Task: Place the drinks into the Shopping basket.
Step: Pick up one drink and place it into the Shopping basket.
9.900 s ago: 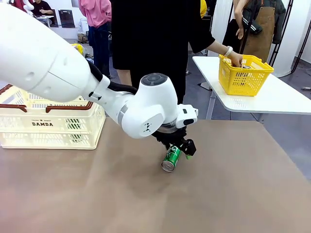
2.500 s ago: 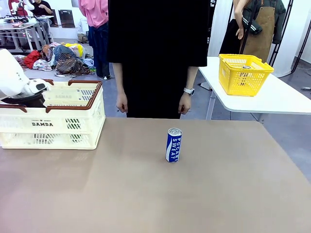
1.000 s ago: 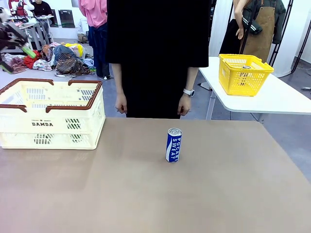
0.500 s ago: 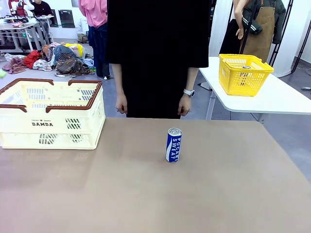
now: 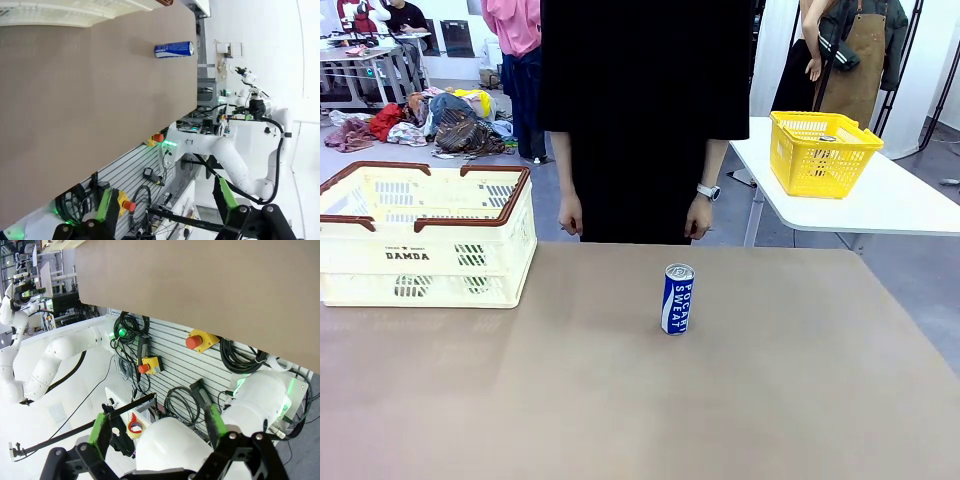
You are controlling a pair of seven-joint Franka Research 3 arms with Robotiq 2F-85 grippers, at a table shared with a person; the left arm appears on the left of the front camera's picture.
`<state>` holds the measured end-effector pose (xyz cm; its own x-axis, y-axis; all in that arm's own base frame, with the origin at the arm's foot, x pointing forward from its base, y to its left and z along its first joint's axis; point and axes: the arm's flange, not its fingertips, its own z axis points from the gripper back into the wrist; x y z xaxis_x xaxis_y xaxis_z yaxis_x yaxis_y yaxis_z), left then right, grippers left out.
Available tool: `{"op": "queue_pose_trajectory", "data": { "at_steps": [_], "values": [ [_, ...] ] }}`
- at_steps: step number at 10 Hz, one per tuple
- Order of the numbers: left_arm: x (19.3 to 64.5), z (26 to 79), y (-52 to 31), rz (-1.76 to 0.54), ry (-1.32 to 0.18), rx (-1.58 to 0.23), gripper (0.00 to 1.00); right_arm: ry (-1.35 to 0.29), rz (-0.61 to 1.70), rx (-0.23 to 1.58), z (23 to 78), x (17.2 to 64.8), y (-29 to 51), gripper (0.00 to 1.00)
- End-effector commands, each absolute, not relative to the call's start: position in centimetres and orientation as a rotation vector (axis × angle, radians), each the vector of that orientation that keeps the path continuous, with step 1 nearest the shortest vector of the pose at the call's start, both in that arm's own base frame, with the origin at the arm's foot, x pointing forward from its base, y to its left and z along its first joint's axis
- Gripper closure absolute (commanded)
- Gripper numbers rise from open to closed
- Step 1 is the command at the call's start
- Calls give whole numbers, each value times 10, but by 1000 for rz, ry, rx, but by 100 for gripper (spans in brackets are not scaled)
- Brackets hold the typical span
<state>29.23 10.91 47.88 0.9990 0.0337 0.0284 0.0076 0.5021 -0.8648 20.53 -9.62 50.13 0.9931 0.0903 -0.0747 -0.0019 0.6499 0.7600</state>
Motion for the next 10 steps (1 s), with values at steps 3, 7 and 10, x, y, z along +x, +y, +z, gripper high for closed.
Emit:
{"op": "queue_pose_trajectory", "data": {
  "at_steps": [3, 7, 10],
  "values": [
    [290, 496, 100, 34, -58, -1017, 0, 102, 64, 871, 503, 206, -96, 0],
    [290, 496, 100, 34, -58, -1017, 0, 102, 64, 871, 503, 206, -96, 0],
    [290, 496, 100, 34, -58, -1017, 0, 102, 64, 871, 503, 206, -96, 0]
  ]
}}
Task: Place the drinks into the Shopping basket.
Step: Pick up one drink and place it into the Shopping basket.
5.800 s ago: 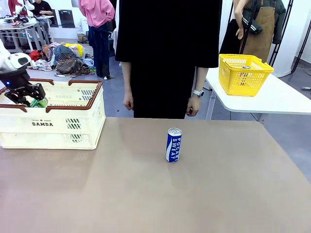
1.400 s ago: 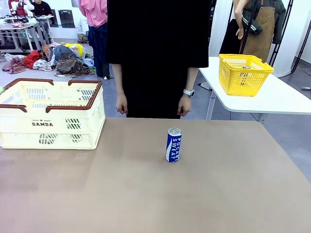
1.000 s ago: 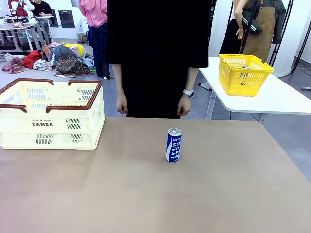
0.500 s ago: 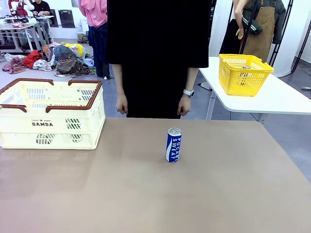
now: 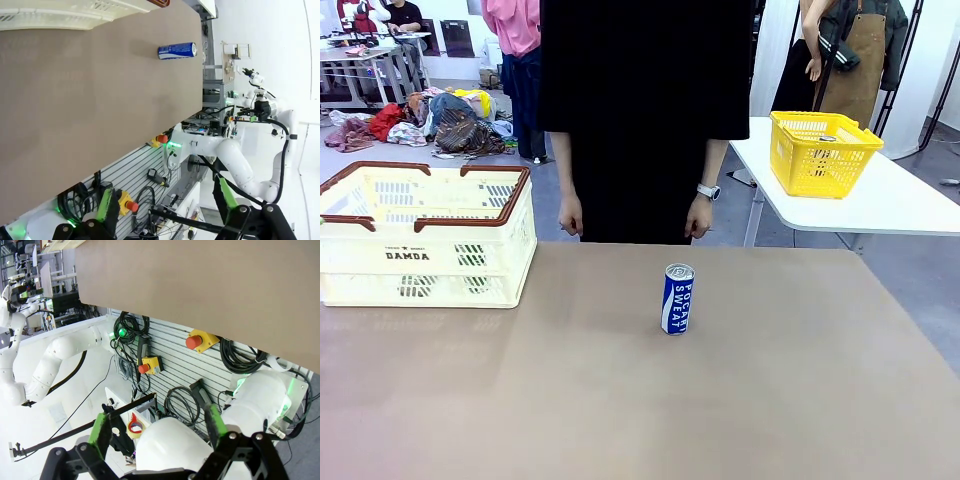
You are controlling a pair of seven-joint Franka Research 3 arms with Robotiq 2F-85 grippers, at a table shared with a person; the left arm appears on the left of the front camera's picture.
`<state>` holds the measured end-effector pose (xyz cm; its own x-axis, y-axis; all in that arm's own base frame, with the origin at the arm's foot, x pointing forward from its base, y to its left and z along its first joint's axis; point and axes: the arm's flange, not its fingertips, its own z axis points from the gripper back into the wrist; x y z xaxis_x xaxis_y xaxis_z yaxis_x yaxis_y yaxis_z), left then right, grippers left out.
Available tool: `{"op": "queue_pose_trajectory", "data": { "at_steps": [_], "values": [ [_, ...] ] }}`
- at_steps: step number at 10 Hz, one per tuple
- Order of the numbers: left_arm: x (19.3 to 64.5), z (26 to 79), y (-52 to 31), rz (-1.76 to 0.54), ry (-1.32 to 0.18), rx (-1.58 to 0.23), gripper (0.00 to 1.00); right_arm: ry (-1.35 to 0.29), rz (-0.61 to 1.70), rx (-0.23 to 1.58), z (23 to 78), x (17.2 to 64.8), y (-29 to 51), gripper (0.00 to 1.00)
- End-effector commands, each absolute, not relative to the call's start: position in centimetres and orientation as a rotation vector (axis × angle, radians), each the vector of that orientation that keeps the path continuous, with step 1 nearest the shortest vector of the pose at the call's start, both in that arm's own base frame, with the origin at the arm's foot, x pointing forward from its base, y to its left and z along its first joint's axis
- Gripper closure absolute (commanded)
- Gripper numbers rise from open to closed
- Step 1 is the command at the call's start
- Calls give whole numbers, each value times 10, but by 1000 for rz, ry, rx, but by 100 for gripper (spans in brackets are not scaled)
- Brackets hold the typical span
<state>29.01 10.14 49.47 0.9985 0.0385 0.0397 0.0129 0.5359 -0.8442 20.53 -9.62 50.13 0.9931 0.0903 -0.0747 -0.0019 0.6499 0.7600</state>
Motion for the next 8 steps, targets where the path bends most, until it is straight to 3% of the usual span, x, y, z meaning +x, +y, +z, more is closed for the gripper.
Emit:
{"op": "queue_pose_trajectory", "data": {
  "at_steps": [1, 8],
  "values": [
    [290, 496, 100, 34, -58, -1017, 0, 102, 64, 871, 503, 206, -96, 0],
    [290, 496, 100, 34, -58, -1017, 0, 102, 64, 871, 503, 206, -96, 0]
  ]
}}
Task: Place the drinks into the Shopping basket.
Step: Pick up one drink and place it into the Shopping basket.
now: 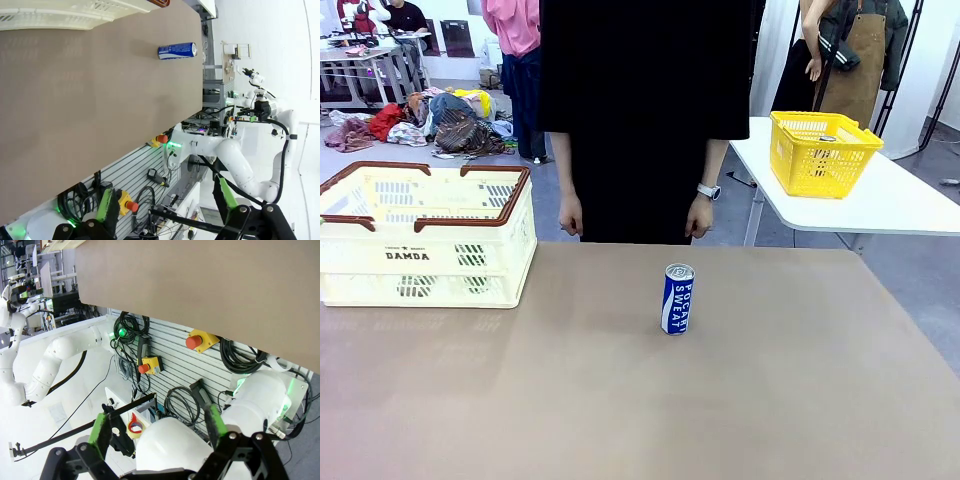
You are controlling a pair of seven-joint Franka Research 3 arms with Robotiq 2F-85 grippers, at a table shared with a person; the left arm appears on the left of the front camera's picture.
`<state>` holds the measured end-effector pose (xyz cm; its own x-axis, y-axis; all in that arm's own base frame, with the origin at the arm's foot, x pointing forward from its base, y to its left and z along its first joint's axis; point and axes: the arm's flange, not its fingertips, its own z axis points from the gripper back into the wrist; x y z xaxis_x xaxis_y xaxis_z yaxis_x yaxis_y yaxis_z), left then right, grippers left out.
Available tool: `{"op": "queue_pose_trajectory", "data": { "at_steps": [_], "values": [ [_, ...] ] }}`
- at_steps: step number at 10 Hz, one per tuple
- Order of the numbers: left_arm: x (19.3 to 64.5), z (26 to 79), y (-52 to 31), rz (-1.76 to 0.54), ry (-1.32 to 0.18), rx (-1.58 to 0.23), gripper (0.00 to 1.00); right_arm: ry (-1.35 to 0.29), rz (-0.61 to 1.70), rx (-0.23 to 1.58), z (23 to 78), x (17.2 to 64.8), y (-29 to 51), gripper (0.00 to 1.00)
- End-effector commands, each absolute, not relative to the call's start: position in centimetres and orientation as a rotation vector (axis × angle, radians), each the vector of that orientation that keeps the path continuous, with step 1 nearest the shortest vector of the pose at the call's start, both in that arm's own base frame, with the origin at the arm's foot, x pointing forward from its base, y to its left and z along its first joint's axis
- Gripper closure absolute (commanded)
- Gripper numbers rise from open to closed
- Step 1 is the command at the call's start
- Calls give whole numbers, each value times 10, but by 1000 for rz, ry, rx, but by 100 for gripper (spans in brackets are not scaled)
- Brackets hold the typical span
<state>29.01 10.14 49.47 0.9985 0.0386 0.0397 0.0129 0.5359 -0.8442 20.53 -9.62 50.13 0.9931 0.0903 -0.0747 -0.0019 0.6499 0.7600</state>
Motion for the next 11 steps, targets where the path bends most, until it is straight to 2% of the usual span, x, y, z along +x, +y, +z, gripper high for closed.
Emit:
{"op": "queue_pose_trajectory", "data": {
  "at_steps": [1, 2, 3, 6, 7, 9, 11],
  "values": [
    [290, 496, 100, 34, -58, -1017, 0, 102, 64, 871, 503, 206, -96, 0],
    [290, 495, 101, 15, -56, -1005, 0, 102, 64, 871, 503, 206, -96, 0],
    [294, 505, 82, 84, 10, -955, 0, 102, 64, 871, 503, 206, -96, 0],
    [357, 585, -57, -40, 5, -648, 0, 102, 64, 871, 503, 206, -96, 0],
    [377, 596, -112, -78, 14, -561, 0, 102, 64, 871, 503, 206, -96, 0],
    [409, 600, -214, -129, 31, -441, 0, 102, 64, 871, 503, 206, -96, 0],
    [429, 588, -301, -121, -22, -328, 0, 102, 64, 871, 503, 206, -96, 0]
  ]
}}
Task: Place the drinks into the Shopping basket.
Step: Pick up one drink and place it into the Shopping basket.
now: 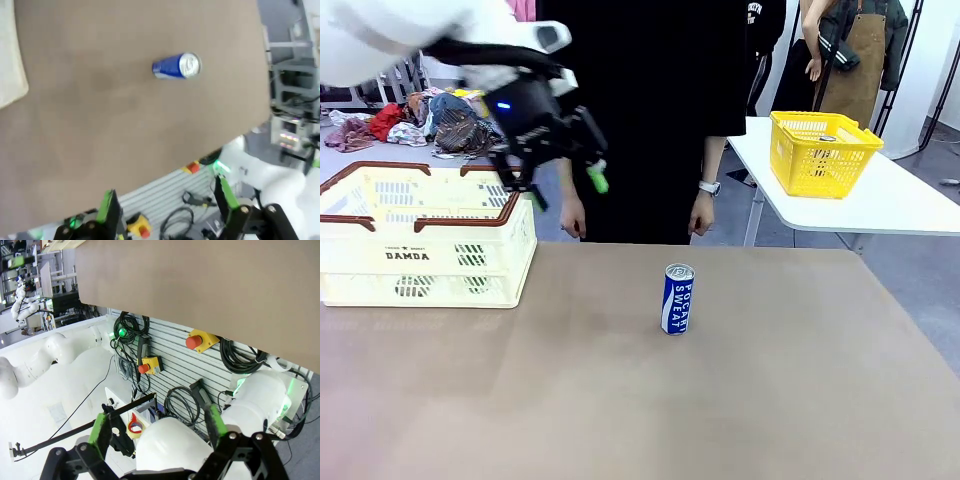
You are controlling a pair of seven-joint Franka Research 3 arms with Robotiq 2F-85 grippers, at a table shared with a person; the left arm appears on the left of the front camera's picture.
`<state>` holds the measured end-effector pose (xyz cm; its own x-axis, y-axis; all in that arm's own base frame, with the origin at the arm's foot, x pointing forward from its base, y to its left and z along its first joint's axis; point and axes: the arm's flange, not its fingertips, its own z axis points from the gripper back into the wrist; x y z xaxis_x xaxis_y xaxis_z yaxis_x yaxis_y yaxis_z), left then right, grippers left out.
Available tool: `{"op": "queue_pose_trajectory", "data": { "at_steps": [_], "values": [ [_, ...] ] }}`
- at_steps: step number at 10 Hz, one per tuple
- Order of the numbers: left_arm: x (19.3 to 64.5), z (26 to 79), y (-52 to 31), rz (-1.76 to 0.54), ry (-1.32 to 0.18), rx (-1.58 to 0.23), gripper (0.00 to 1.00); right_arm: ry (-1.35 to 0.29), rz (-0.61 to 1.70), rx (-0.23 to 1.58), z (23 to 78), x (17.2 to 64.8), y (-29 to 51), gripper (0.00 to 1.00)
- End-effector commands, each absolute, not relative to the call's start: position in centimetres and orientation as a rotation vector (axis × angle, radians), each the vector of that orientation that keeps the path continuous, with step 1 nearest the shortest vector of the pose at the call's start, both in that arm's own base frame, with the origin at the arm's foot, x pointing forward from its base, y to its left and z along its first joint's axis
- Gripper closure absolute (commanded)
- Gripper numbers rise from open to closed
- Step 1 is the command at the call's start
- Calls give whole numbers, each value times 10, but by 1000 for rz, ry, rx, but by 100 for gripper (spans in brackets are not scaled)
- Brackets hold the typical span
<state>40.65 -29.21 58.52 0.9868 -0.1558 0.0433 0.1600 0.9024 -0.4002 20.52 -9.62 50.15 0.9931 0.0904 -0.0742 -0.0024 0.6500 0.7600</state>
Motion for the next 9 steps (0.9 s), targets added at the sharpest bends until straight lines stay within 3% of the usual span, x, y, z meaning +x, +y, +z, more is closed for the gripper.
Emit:
{"op": "queue_pose_trajectory", "data": {
  "at_steps": [1, 6, 7, 8, 9],
  "values": [
    [434, 568, -343, -141, -47, -279, 0, 102, 64, 871, 503, 206, -96, 0],
    [425, 482, -441, -281, -178, -126, 0, 102, 64, 871, 503, 206, -96, 0],
    [423, 480, -446, -279, -191, -165, 0, 102, 64, 871, 503, 206, -96, 0],
    [420, 490, -438, -261, -110, -234, 0, 102, 64, 871, 503, 206, -96, 0],
    [419, 474, -447, -304, -160, -151, 0, 102, 64, 871, 503, 206, -96, 0]
  ]
}}
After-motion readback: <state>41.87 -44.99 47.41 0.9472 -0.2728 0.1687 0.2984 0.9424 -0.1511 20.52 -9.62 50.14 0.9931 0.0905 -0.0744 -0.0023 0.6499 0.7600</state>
